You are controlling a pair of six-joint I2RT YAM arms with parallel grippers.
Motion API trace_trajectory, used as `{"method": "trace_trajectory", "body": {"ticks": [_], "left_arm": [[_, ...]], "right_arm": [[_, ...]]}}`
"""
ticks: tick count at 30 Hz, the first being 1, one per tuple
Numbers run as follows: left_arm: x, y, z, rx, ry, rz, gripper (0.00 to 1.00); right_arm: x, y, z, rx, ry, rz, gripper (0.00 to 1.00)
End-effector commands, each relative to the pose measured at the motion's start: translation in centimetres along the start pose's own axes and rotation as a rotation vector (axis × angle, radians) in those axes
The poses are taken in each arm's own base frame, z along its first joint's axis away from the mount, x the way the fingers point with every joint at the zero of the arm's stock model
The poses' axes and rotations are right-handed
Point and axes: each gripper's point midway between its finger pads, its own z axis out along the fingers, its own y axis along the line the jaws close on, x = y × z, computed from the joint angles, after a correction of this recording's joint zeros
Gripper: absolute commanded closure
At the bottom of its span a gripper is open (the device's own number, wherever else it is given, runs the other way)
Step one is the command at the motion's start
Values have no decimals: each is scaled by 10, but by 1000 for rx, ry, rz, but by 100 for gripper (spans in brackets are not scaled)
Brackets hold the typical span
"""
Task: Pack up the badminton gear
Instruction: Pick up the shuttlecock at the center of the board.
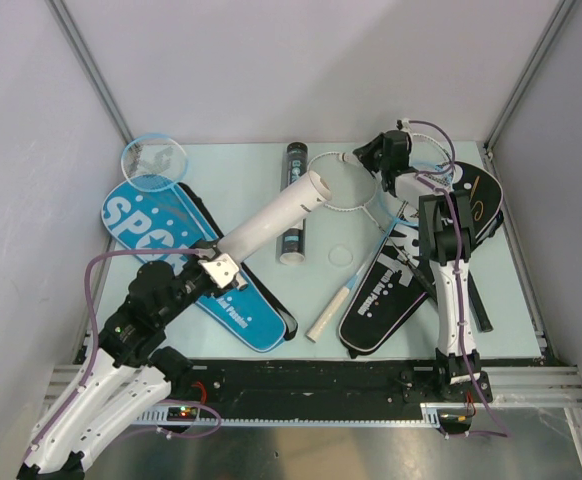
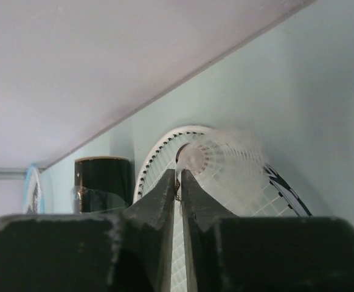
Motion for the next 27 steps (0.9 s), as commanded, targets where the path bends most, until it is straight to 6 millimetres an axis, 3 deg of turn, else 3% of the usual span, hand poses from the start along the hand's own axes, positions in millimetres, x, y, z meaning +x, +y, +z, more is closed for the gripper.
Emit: {"method": "trace_trajectory", "body": {"ticks": [1,6,10,14,19,27], "left_arm": [[-26,14,-2,-50,-86,-1,76],[-28,10,-4,-36,-108,-18,76],[-24,6,-3,-26,-106,-24,76],[-16,-2,-1,-2,-96,-43,76],[-4,-9,3,12,-66,-41,76],[-2,-9,4,14,-64,-21,76]], "right_arm": [[-31,31,-5,-86,-64,-30,95],[-40,49,-24,-145,-54,-56,100],[-60,68,-59,-200,-73,-77,100],[-77,100,-112,-290,-65,-111,100],[-63,125,-177,-375,63,-210,100],[-47,178,-296,-548,208,-392,100]]}}
